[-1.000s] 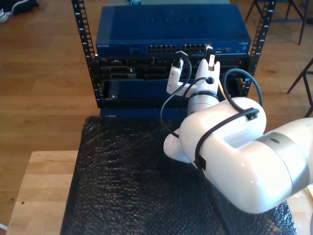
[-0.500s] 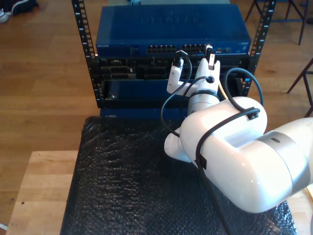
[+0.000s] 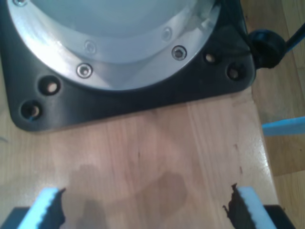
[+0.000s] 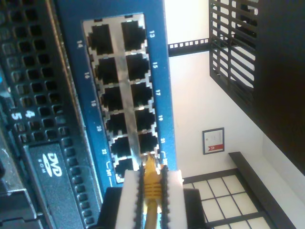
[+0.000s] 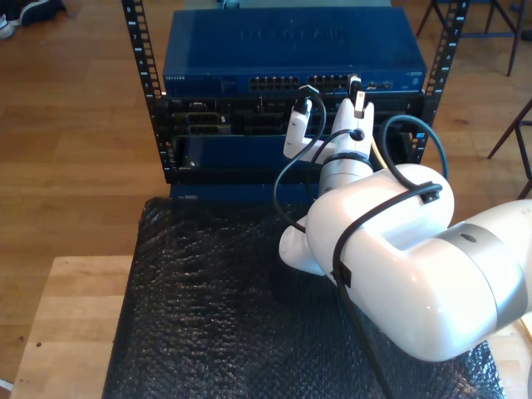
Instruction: Grab the cable and plug it in
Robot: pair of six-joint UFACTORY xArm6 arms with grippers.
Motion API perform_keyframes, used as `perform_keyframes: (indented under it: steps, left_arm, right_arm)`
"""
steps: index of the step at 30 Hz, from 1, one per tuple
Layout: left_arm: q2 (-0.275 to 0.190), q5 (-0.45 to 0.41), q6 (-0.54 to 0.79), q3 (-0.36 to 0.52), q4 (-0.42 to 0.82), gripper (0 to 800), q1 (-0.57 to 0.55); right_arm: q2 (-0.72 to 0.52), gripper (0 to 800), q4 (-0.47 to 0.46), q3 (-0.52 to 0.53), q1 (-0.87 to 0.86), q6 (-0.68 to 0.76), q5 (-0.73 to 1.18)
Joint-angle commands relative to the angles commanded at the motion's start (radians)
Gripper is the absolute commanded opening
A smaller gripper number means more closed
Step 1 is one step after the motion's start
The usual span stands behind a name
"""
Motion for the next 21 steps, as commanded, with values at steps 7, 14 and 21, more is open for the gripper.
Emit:
perform_keyframes:
  steps: [7, 14, 21]
  left_arm:
    - [0.000, 0.000, 0.000, 0.000, 0.000, 800, 0.000]
    - [0.002, 0.002, 0.000, 0.000, 0.000, 800, 0.000]
    - [0.000, 0.000, 0.000, 0.000, 0.000, 800, 0.000]
  right_arm:
    - [0.000, 2, 0.000, 0.006, 0.002, 0.002, -0.002]
    - [0.000, 0, 0.000, -0.011, -0.003, 0.005, -0.002]
    - [0.000, 1, 0.000, -0.014, -0.005, 0.005, -0.002]
